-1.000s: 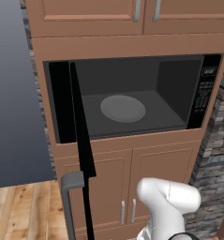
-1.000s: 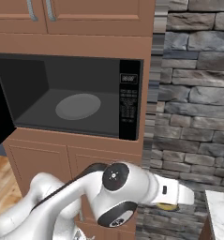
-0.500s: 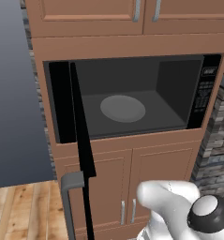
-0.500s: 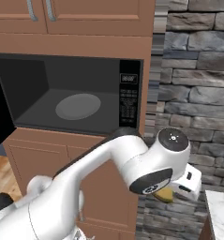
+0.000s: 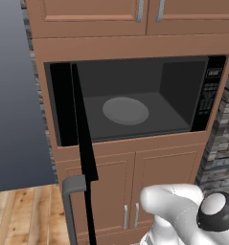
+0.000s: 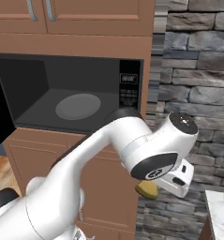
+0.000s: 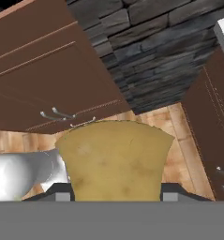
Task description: Place the sponge inside the microwave to prepare for sanitizing.
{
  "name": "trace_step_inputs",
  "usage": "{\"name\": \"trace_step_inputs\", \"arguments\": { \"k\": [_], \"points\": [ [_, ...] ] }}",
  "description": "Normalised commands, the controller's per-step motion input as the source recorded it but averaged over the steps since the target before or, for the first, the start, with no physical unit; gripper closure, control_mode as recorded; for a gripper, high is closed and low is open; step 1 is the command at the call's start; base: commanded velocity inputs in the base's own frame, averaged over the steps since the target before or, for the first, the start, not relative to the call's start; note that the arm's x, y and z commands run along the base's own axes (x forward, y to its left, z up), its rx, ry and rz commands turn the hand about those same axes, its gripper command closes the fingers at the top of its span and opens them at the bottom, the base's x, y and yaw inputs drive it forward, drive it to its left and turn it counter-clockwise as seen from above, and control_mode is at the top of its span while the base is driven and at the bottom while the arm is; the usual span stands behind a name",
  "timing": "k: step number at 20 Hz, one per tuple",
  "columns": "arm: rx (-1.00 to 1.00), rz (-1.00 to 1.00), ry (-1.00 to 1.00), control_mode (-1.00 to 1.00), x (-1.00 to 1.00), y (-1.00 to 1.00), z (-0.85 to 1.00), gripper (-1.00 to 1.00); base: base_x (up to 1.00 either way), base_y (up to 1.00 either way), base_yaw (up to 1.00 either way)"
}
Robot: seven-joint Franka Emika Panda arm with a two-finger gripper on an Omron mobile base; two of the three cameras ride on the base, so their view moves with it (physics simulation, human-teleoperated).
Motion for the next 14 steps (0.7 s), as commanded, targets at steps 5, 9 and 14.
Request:
{"name": "trace_step_inputs", "arguments": {
  "k": [5, 9, 14],
  "points": [
    [-0.19, 0.0, -0.03, -1.0, -0.39, 0.96, 0.06, 1.0, 0.0, 0.0, 0.0],
    [-0.13, 0.0, -0.06, -1.0, -0.24, 0.78, 0.12, 1.0, 0.0, 0.0, 0.0],
    [-0.12, 0.03, -0.18, -1.0, -0.24, 0.69, 0.11, 1.0, 0.0, 0.0, 0.0]
  ]
}}
